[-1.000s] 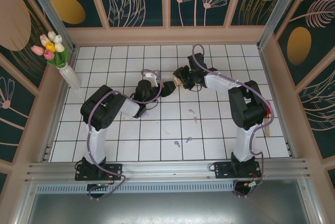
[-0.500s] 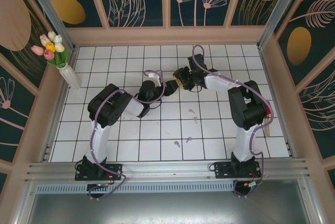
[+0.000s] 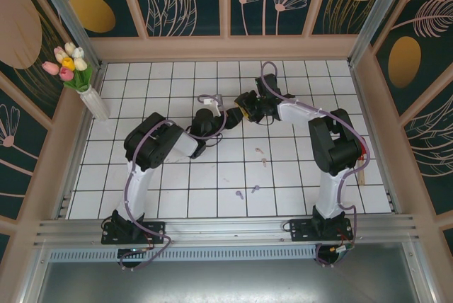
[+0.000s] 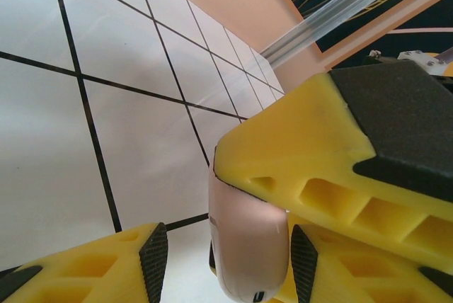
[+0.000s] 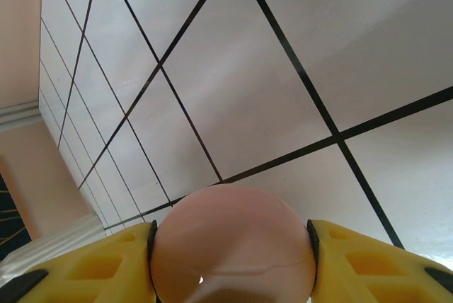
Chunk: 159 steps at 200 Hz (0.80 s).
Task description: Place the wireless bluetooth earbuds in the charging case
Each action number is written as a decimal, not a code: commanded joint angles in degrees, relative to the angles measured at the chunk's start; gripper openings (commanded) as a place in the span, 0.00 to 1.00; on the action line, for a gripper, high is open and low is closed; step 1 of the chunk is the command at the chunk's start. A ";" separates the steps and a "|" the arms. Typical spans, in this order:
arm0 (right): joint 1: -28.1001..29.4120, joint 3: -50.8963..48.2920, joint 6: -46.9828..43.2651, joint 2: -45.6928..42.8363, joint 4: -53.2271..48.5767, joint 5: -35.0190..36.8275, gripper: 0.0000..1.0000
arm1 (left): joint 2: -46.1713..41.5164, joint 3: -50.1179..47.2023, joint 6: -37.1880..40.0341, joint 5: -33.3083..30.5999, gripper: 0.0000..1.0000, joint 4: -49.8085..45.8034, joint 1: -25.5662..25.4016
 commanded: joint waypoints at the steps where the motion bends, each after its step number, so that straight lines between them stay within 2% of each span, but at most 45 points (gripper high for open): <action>1: 0.01 -1.33 0.55 -0.63 0.86 -1.06 0.45 | 0.84 2.06 -0.50 -1.13 0.50 1.95 -0.31; 159: -0.26 -3.76 2.88 -2.33 3.66 -3.09 0.45 | 1.56 1.54 -2.37 -2.06 0.20 6.27 -0.58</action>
